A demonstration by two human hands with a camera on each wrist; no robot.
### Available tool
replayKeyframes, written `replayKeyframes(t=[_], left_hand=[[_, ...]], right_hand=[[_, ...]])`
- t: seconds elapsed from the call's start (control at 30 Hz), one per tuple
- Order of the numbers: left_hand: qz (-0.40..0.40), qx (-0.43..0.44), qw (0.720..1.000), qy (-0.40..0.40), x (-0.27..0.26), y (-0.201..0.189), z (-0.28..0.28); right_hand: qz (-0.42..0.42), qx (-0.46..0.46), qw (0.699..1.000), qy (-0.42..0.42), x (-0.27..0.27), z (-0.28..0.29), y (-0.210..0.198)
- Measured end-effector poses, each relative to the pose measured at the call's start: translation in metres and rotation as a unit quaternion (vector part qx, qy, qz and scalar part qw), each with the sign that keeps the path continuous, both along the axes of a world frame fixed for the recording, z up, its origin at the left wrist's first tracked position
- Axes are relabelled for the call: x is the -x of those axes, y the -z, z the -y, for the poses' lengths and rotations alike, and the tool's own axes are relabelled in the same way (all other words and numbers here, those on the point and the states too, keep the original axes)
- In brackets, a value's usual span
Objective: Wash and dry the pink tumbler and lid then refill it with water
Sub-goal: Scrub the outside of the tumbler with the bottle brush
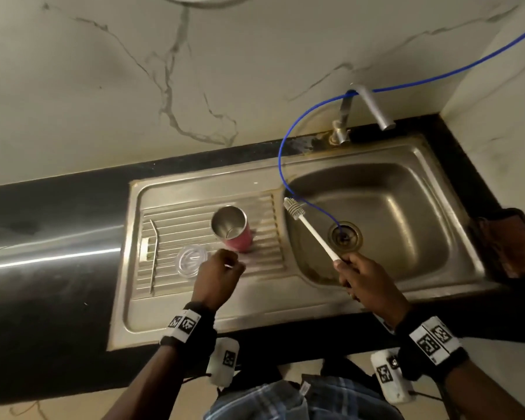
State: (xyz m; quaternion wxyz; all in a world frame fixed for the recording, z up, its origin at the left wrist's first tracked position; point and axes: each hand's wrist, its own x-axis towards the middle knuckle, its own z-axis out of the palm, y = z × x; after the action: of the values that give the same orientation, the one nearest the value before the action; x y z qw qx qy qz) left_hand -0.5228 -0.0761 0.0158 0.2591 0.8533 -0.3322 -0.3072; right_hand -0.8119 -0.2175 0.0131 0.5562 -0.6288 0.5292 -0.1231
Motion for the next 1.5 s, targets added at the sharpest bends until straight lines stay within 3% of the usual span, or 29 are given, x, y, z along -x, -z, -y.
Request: replayKeyframes(t=[0.17,0.37,0.53,0.77,0.9,1.03,1.27,1.5], left_hand=[[-0.103,0.096,0.987,-0.082,-0.023,0.011,0.016],[-0.113,0.180,0.974,-0.079,-0.028,0.014,0.033],[-0.153,0.218,0.957,-0.116,-0.033,-0.010,0.044],[-0.322,0.312,0.885,-0.127,-0.027,-0.085,0.057],[-0.355,0.323,0.862,-0.163,-0.010,-0.112,0.067],[-0.414,0.356,0.816,-0.190,0.005,-0.129,0.079],[-0.378,0.410,0.790,-0.255,0.002,-0.148,0.101],[-0.371,0.398,0.806,-0.233,0.039,-0.143,0.102]], right_hand=[[0.026,0.029,0.999,-0.009,-0.029,-0.033,0.004],[0.036,-0.006,0.999,-0.016,-0.038,-0.042,-0.021],[0.003,0.043,0.998,-0.034,-0.043,-0.028,-0.050],[0.138,0.177,0.971,-0.084,-0.059,-0.025,-0.109],[0.155,0.258,0.949,-0.095,-0.079,-0.027,-0.129],[0.127,0.352,0.923,-0.095,-0.091,-0.029,-0.135],[0.139,0.371,0.911,-0.116,-0.070,-0.053,-0.138],[0.113,0.393,0.908,-0.087,-0.074,-0.033,-0.148]])
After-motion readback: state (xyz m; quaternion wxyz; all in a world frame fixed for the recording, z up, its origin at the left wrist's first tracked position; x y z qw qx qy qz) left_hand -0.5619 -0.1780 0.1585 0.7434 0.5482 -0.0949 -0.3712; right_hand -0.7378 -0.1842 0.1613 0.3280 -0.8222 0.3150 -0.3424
